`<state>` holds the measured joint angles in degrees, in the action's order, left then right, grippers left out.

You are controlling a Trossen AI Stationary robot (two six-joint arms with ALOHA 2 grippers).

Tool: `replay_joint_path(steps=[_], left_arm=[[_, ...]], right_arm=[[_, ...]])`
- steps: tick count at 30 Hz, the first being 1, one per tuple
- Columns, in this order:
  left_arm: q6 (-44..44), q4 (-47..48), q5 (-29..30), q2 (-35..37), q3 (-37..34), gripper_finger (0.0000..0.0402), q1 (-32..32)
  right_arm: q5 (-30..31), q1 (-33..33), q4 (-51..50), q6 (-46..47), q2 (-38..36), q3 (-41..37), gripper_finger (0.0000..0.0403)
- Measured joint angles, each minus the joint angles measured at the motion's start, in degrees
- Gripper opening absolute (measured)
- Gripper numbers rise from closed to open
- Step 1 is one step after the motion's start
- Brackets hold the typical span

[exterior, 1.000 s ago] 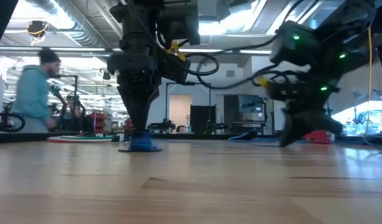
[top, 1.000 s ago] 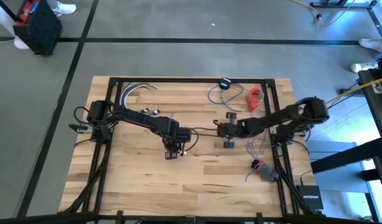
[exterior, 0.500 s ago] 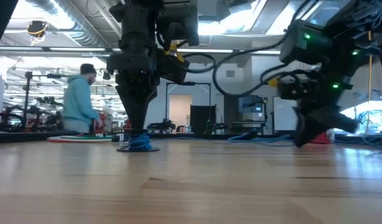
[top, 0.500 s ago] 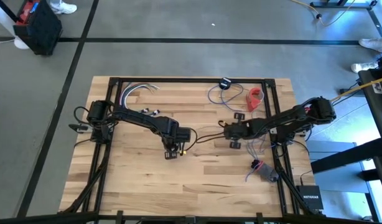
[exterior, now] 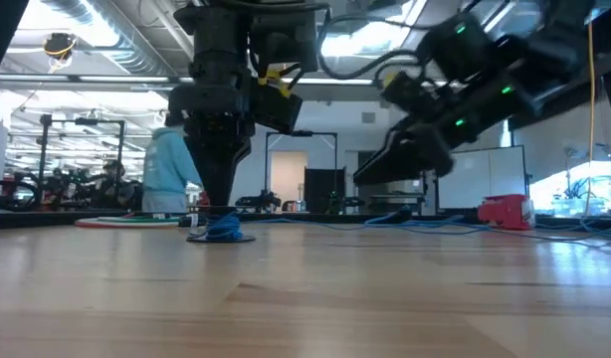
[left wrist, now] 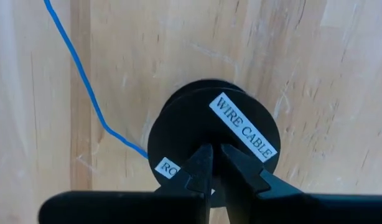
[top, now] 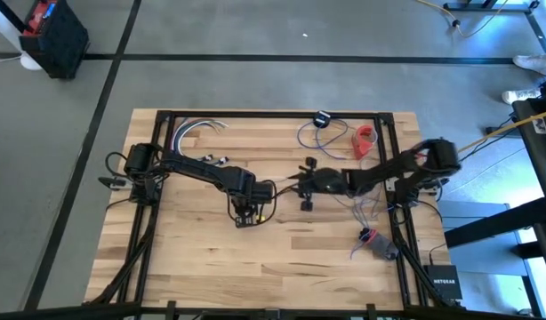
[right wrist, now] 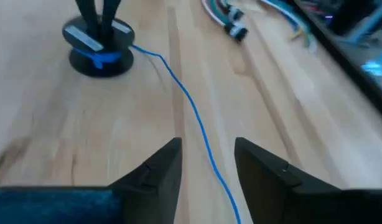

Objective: Coil cords
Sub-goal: Uncoil the blue wire from the spool

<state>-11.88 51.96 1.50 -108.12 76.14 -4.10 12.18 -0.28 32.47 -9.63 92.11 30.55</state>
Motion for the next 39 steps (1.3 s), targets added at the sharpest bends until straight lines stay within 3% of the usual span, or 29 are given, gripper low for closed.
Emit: replay_joint_path(steps=[4,10,15,24,31,39], left_arm=[[0.0,-0.2,0.0,0.0,0.0,0.0021,0.0],[0.0,-0.1,0.0,0.0,0.0,0.0021,0.0],[0.3,-0.5,0.0,0.0,0.0,0.0021,0.0],[1.1,-0.4,0.0,0.0,0.0,0.0021,0.0],[1.2,-0.5,0.0,0.0,0.0,0.0021,0.0],[1.4,0.2,0.0,0.0,0.0,0.0021,0.0]], right_arm=[[-7.6,-4.2,2.2,0.0,7.0,3.8,0.0150],[-12.3,-7.8,1.5,-1.4,16.4,11.1,0.0149],[-17.2,-8.0,-1.1,-5.1,19.5,15.2,0.0149],[-17.7,-9.1,-4.3,-8.6,21.4,17.9,0.0128],[-17.8,-9.0,-7.4,-10.9,20.5,17.9,0.0013],[-11.8,-8.8,-22.4,-11.1,12.9,15.5,0.0007]])
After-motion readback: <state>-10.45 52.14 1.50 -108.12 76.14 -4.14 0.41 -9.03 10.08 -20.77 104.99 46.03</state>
